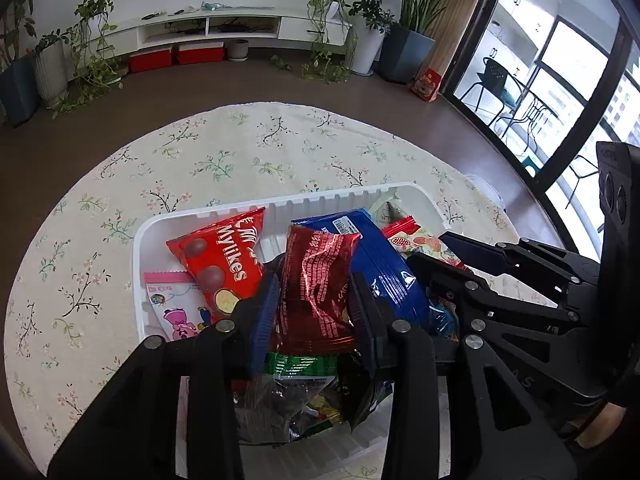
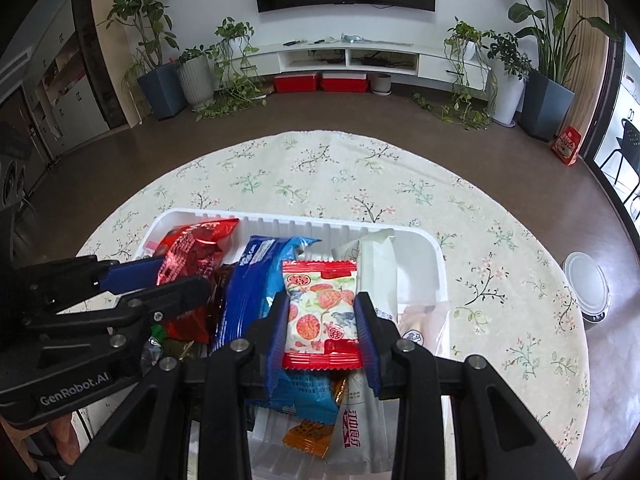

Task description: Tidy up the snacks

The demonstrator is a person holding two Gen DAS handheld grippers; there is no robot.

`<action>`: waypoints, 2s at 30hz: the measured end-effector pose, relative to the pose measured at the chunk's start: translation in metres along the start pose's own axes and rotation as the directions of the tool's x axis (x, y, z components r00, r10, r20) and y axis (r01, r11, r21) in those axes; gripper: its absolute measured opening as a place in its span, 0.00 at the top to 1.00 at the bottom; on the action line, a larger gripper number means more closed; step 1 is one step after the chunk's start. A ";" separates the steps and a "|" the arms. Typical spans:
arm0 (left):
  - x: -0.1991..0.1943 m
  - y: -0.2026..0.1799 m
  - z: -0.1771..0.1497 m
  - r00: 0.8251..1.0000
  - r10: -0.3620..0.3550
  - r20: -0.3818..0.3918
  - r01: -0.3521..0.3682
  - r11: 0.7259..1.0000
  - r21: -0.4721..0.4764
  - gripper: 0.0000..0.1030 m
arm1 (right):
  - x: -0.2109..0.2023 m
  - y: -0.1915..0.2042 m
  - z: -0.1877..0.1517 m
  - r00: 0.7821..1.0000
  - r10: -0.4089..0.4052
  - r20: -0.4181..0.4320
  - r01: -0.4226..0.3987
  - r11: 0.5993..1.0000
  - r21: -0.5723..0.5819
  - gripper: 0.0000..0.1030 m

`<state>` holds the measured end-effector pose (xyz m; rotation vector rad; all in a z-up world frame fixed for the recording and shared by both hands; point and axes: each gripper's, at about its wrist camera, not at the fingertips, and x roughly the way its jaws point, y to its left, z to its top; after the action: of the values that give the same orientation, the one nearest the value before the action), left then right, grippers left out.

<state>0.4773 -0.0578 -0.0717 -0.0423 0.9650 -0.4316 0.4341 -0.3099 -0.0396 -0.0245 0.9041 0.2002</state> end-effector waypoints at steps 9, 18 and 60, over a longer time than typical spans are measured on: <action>0.000 -0.001 -0.002 1.000 0.006 0.001 -0.006 1.000 0.007 0.53 | -0.002 0.005 -0.004 1.000 -0.015 -0.003 0.015 1.000 -0.027 0.64; -0.008 0.000 -0.004 1.000 -0.002 0.012 0.002 1.000 0.003 0.53 | -0.004 0.006 -0.006 1.000 -0.012 0.002 0.012 1.000 -0.018 0.58; -0.256 -0.089 -0.234 0.874 0.315 0.370 -0.278 0.949 -0.151 0.00 | -0.211 0.019 -0.158 0.953 0.000 0.303 -0.026 0.996 0.083 0.00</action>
<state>0.1337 -0.0070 0.0154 -0.0610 0.5813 -0.0842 0.1806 -0.3425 0.0289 0.0904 0.6058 0.1714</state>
